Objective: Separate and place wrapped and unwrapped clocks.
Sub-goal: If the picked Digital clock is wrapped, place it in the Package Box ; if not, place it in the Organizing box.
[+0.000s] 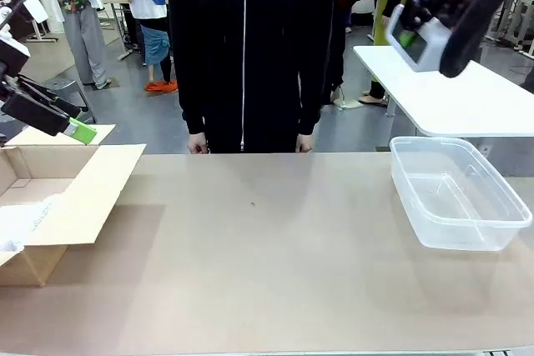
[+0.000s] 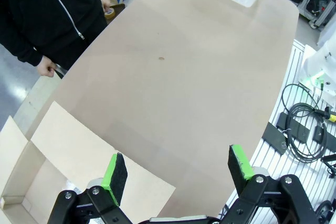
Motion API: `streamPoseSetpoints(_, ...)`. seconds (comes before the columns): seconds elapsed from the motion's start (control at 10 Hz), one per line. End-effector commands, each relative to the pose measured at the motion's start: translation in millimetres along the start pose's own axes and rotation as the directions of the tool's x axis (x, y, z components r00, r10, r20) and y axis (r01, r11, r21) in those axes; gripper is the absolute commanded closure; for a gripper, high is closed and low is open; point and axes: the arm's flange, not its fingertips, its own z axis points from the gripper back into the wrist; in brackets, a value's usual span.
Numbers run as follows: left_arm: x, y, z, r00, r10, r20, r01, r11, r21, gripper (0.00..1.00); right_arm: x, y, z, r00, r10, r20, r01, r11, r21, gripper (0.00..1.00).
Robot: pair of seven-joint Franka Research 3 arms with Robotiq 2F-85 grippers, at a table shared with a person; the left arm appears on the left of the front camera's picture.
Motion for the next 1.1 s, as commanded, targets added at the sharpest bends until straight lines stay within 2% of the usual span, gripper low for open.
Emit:
streamPoseSetpoints(0.0,0.5,-1.9,-1.2,1.0,0.009,-0.003,-0.009,1.0,0.015,0.0,-23.2,-19.5,-61.2,0.996,-0.055,0.073,0.061,0.995,-0.084,0.5)
streamPoseSetpoints(0.1,0.5,-1.9,-1.2,1.0,0.009,-0.003,-0.009,1.0,0.015,0.0,-35.9,-34.8,-89.4,0.994,-0.05,0.094,0.061,0.99,-0.124,0.5)
streamPoseSetpoints(0.5,0.5,-1.9,-1.2,1.0,0.009,-0.003,-0.009,1.0,0.015,0.0,-97.6,-93.3,-145.3,0.987,-0.158,0.003,0.155,0.969,-0.192,0.5)
streamPoseSetpoints(0.8,0.5,-1.9,-1.2,1.0,0.009,-0.003,-0.009,1.0,0.015,0.0,-124.1,-117.7,-171.5,0.948,-0.297,-0.118,0.28,0.95,-0.142,0.5)
streamPoseSetpoints(1.0,0.5,-1.9,-1.2,1.0,0.009,-0.003,-0.009,1.0,0.015,0.0,-139.3,-126.7,-187.2,0.918,-0.361,-0.163,0.348,0.932,-0.106,0.5)
